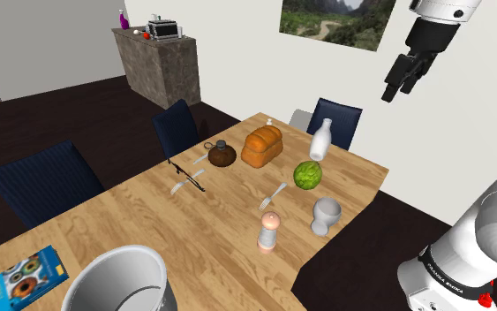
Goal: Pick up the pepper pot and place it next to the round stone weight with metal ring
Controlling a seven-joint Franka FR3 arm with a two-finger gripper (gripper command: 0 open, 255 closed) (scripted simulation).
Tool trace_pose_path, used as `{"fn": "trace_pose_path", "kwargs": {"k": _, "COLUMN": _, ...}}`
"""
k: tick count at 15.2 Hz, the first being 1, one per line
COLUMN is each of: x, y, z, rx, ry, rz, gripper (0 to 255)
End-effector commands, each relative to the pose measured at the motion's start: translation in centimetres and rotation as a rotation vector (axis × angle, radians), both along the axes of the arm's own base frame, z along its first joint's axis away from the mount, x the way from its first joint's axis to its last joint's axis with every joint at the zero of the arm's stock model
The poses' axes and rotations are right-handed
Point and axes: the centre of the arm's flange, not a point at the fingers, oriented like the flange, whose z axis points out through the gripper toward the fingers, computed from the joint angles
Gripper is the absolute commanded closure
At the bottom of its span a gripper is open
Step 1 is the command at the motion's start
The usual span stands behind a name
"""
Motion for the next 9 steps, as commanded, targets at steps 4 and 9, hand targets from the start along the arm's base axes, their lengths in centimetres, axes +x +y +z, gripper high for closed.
{"fn": "trace_pose_path", "kwargs": {"k": 4, "x": 0.7, "y": 2.0, "z": -3.4, "rx": 0.001, "ry": -0.002, "rz": -0.007, "gripper": 0}}
{"fn": "trace_pose_path", "kwargs": {"k": 9, "x": 1.8, "y": 5.3, "z": -8.9, "rx": 0.002, "ry": -0.006, "rz": -0.018, "gripper": 0}}
